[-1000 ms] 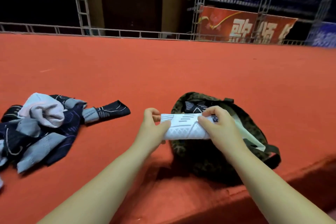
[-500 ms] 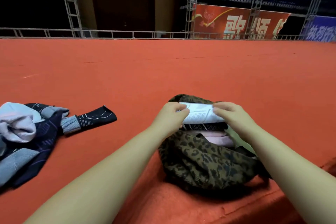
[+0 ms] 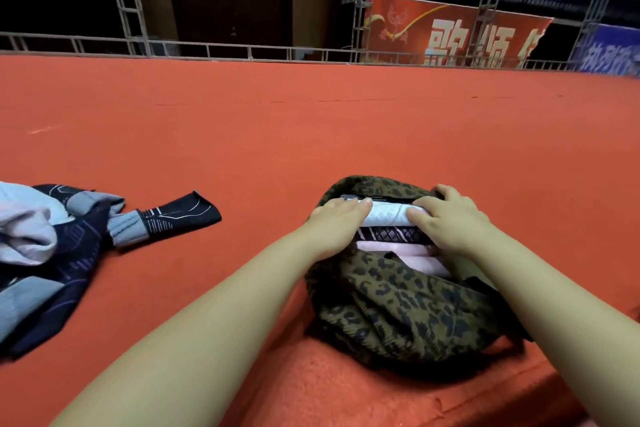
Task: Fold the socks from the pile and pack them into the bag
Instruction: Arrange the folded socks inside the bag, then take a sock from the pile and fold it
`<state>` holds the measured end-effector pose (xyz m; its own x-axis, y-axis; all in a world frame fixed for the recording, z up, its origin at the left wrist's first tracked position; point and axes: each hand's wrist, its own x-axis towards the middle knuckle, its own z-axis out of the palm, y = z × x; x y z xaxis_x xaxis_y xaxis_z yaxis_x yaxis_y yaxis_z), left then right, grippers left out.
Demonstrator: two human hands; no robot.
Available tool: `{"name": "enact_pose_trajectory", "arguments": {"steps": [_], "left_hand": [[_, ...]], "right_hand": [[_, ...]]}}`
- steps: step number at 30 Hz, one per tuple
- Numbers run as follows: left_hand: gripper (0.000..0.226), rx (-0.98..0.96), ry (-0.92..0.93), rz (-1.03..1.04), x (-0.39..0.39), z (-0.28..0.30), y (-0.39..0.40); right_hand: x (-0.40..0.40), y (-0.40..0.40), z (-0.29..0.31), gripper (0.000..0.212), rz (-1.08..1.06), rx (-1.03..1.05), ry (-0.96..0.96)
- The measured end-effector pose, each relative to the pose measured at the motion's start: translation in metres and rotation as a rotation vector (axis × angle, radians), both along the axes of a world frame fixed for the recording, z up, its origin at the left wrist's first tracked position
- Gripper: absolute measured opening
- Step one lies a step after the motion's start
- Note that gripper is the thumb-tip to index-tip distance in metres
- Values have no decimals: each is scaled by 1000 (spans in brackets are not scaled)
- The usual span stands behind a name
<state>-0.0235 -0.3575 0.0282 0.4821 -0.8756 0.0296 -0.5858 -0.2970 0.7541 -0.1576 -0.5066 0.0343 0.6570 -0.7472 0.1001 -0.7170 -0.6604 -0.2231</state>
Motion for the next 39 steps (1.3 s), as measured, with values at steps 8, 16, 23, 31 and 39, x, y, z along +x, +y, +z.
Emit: {"name": "enact_pose_trajectory", "arguments": {"steps": [8, 16, 23, 31, 39], "left_hand": [[31, -53, 24, 86, 67, -38, 101], [8, -38, 84, 278, 146, -80, 220], [17, -409, 391, 420, 173, -104, 260], [19, -597, 576, 441, 182, -103, 258], [9, -748, 595, 498, 188, -102, 260]], "right_hand": [[65, 83, 25, 33, 247, -146, -196], [180, 179, -25, 16, 508, 303, -140], [262, 220, -73, 11, 520, 494, -260], [351, 240, -109, 75, 584, 213, -334], [375, 247, -115, 40, 558, 280, -340]]}}
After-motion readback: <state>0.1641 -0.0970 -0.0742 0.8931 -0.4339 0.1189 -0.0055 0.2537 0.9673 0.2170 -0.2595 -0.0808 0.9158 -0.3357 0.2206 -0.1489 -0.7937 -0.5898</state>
